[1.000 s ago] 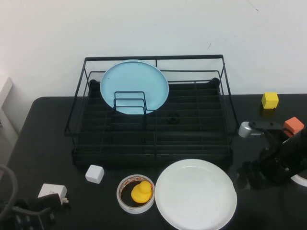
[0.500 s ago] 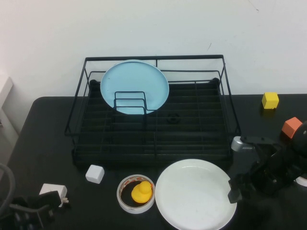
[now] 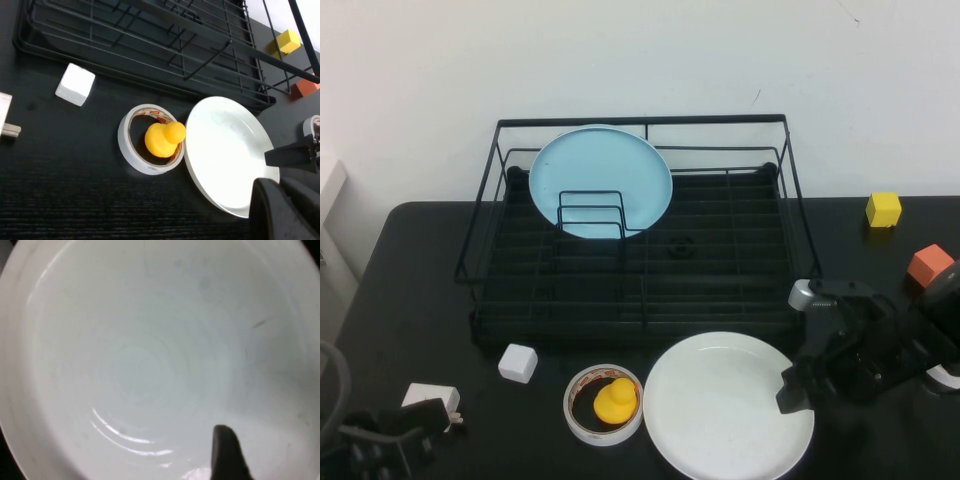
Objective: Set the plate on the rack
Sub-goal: Pick up the plate from the table
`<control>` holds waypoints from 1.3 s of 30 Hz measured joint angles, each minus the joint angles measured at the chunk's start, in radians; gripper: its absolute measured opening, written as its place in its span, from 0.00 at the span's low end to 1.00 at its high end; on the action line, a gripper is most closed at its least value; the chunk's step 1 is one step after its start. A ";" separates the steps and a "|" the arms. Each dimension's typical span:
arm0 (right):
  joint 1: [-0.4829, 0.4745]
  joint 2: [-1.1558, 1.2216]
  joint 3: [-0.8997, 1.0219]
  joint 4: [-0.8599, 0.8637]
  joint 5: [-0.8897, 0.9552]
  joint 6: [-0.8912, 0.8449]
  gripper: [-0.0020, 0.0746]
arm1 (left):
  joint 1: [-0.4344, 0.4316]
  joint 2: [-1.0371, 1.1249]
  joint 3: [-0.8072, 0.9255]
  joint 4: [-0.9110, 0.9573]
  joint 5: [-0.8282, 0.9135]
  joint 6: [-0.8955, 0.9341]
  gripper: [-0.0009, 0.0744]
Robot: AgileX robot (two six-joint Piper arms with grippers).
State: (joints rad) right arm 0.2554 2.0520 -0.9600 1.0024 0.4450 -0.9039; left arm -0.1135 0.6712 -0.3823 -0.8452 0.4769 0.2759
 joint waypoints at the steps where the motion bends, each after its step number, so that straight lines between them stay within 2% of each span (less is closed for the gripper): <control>1: 0.000 0.000 0.000 0.000 -0.002 -0.002 0.51 | 0.000 0.000 0.000 -0.002 0.000 0.000 0.01; 18: 0.001 0.044 -0.012 0.042 0.006 -0.039 0.46 | 0.000 0.000 0.000 -0.010 0.000 -0.014 0.01; 20: 0.001 0.048 -0.014 0.049 0.011 -0.039 0.41 | 0.000 0.000 0.000 -0.010 0.000 -0.014 0.01; 22: 0.001 0.050 -0.014 0.049 0.011 -0.039 0.31 | 0.000 0.000 0.000 -0.011 0.000 -0.007 0.01; 24: 0.001 0.057 -0.014 0.050 0.012 -0.039 0.17 | 0.000 0.000 0.000 -0.011 0.000 0.005 0.01; 27: 0.001 0.058 -0.014 0.050 0.017 -0.031 0.07 | 0.000 0.000 0.000 -0.011 0.000 0.011 0.01; 33: 0.001 0.039 -0.010 -0.009 0.065 -0.029 0.04 | 0.000 0.000 0.000 -0.061 0.045 0.011 0.01; 39: 0.001 -0.111 -0.010 -0.083 0.184 -0.055 0.04 | 0.000 0.000 0.000 -0.219 0.141 0.013 0.01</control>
State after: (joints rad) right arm 0.2563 1.9413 -0.9700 0.9191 0.6288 -0.9586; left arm -0.1135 0.6712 -0.3823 -1.0639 0.6179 0.2889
